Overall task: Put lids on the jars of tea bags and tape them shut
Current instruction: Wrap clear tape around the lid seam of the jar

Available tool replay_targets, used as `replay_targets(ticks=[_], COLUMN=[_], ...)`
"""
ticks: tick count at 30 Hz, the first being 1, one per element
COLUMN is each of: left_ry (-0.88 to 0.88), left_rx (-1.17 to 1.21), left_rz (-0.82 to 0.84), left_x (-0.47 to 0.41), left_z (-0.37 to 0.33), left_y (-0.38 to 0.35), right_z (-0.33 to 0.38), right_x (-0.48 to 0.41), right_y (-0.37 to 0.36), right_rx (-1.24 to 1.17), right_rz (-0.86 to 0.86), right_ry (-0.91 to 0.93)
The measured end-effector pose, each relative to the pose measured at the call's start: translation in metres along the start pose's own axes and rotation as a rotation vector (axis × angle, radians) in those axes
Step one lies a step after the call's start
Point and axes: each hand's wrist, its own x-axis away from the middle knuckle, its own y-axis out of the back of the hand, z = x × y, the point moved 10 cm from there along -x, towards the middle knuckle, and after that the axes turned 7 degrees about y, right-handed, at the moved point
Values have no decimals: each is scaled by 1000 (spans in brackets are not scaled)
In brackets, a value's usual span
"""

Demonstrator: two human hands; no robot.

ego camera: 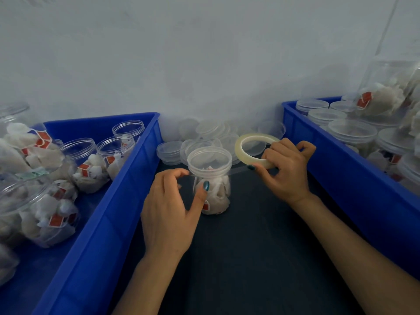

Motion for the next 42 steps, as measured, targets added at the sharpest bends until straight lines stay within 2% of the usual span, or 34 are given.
replay_targets(ticks=[3,6,8,13,19,26,30,35,42], left_ry=[91,175,168,226,264,285,334,257,386], left_rx=[83,439,618,816,905,1046,1079,929,860], left_rz=[80,317,443,432,486,653,596,447,350], left_x=[-5,-16,-20,-33,-37,-28,-33,-36,-24], left_z=[10,14,7,24,34,22,20,7,21], left_y=[-12,-41,-56,-69,-75,-75,-70,-66,-75], right_z=[1,1,0,0,-1,-2,-3,-2,2], right_x=[0,1,1,1,2,3,3,3,4], right_y=[-2,-4,-4,-3,-4,-5,-7,-7,-6], right_rx=[5,8,4,-5,-12,-18,-29,-36,-51], right_rz=[9,11,7,10,19,24,35,32,26], right_ry=[9,9,5,-4,-15,-23,-28,-24,-12])
